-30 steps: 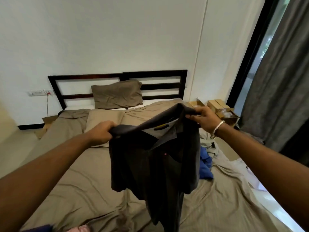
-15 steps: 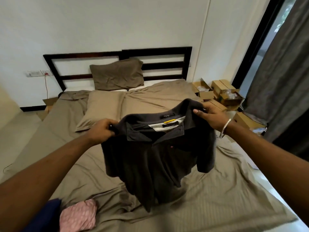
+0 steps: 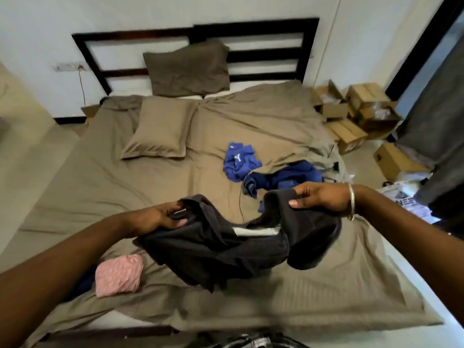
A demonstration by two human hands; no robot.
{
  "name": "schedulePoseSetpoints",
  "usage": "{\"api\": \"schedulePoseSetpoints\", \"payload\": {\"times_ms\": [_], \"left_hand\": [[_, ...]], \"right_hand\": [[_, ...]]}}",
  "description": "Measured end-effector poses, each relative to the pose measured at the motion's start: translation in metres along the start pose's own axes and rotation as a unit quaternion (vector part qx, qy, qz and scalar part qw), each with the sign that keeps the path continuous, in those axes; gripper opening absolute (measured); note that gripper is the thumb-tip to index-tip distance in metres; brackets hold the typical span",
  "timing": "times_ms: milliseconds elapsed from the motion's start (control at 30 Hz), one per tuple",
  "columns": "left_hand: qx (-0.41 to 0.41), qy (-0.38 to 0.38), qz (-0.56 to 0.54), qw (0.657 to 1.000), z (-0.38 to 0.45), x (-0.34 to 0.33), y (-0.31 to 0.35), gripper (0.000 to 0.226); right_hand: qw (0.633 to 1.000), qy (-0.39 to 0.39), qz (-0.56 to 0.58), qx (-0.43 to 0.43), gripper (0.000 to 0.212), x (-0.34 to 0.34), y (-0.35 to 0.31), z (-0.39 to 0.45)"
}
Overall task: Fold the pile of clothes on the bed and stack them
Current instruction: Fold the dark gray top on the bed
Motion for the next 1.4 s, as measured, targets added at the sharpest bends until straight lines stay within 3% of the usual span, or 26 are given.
{"api": "schedulePoseSetpoints", "payload": {"times_ms": [67, 133, 200, 333, 433, 500, 567, 700, 800, 867, 1000, 1133, 1233, 1300, 1400], "left_hand": [[0.016, -0.078, -0.009, 0.997, -0.003, -0.009, -0.007, 0.043], [0.022, -0.063, -0.062, 0.996, 0.0, 0.003, -0.008, 0.041], [0.02, 0.021, -0.11, 0.993, 0.023, 0.029, -0.008, 0.034], [0.026, 0.162, 0.009, 0.986, 0.107, 0.078, -0.025, 0.023], [0.103, 0.301, 0.133, 0.939, 0.201, 0.12, -0.088, 0.023], [0.178, 0.384, 0.204, 0.883, 0.262, 0.128, -0.143, 0.044], [0.204, 0.425, 0.172, 0.865, 0.309, 0.11, -0.194, 0.043], [0.136, 0.425, 0.166, 0.879, 0.391, 0.033, -0.301, 0.029], [0.091, 0.425, 0.172, 0.884, 0.412, -0.005, -0.346, 0.016], [0.054, 0.443, 0.133, 0.885, 0.424, -0.012, -0.369, 0.01], [0.003, 0.486, 0.067, 0.871, 0.428, -0.003, -0.377, 0.006], [-0.053, 0.472, 0.022, 0.88, 0.424, -0.004, -0.381, 0.006], [-0.07, 0.468, 0.007, 0.881, 0.425, -0.004, -0.383, 0.014], [-0.067, 0.479, -0.014, 0.875, 0.426, -0.004, -0.385, 0.015], [-0.063, 0.485, -0.034, 0.872, 0.429, -0.006, -0.388, 0.015]], "right_hand": [[0.996, -0.088, 0.025, -0.015, 0.018, -0.001, 0.0, -0.003], [0.994, -0.097, 0.054, -0.015, 0.017, 0.005, 0.0, 0.005], [0.996, -0.057, 0.056, -0.031, 0.02, 0.021, 0.004, 0.03], [0.991, 0.056, -0.103, -0.07, 0.03, 0.068, 0.058, 0.108], [0.938, 0.183, -0.281, -0.086, 0.039, 0.112, 0.132, 0.185], [0.891, 0.253, -0.365, -0.09, 0.033, 0.121, 0.189, 0.23], [0.866, 0.273, -0.415, -0.06, 0.025, 0.107, 0.252, 0.264], [0.881, 0.248, -0.402, 0.0, 0.028, 0.027, 0.412, 0.303], [0.884, 0.236, -0.397, 0.072, 0.03, -0.027, 0.474, 0.304], [0.862, 0.249, -0.432, 0.091, 0.024, -0.048, 0.503, 0.311], [0.809, 0.312, -0.491, 0.091, 0.018, -0.055, 0.516, 0.314], [0.816, 0.382, -0.388, 0.196, 0.014, -0.056, 0.495, 0.318], [0.838, 0.287, -0.385, 0.26, 0.025, -0.058, 0.473, 0.352], [0.847, 0.196, -0.44, 0.226, 0.036, -0.059, 0.477, 0.377], [0.829, 0.18, -0.493, 0.194, 0.042, -0.059, 0.498, 0.383]]}}
Point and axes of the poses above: each hand's wrist, its own z-axis towards the middle knuckle, its own x-axis out of the back of the hand, y = z × x, the point moved 4 cm from there along z, towards the middle knuckle, and after that the axes turned 12 degrees about x, right-handed, at the moved point
